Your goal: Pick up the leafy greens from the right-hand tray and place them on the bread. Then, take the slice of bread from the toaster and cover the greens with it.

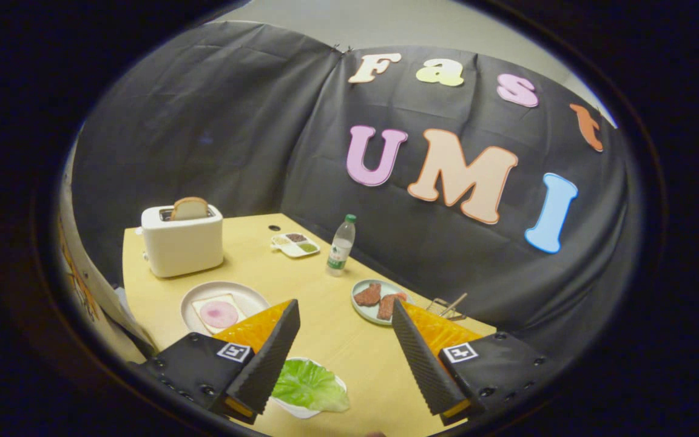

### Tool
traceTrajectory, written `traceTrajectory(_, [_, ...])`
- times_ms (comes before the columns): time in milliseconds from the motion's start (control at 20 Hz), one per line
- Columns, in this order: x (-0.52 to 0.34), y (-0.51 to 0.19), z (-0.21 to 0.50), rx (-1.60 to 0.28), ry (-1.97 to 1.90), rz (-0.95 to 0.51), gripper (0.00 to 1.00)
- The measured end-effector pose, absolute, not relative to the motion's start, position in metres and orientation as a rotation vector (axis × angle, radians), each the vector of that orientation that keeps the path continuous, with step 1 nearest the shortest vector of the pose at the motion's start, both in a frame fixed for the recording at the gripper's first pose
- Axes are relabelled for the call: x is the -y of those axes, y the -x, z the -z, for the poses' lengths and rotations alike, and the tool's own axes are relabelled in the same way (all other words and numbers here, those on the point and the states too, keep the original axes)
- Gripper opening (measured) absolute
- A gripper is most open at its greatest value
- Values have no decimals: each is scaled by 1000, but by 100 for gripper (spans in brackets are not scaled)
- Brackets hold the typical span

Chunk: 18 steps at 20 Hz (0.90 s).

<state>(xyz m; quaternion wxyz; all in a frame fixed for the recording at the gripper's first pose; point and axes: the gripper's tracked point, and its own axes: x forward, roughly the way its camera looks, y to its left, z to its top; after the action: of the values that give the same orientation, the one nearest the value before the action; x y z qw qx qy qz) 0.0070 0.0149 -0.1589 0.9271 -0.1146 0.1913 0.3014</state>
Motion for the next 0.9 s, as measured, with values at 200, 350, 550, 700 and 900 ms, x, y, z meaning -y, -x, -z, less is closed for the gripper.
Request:
traceTrajectory(200, [-18, -1, 190, -448, 271, -692, 98])
traceTrajectory(350, [-18, 1, 214, -493, 286, -729, 99])
traceTrajectory(550, [-22, 7, 248, -560, 313, -786, 99])
traceTrajectory(700, [-25, 14, 277, -619, 345, -840, 99])
traceTrajectory(900, [-23, 18, 307, -674, 374, -880, 99])
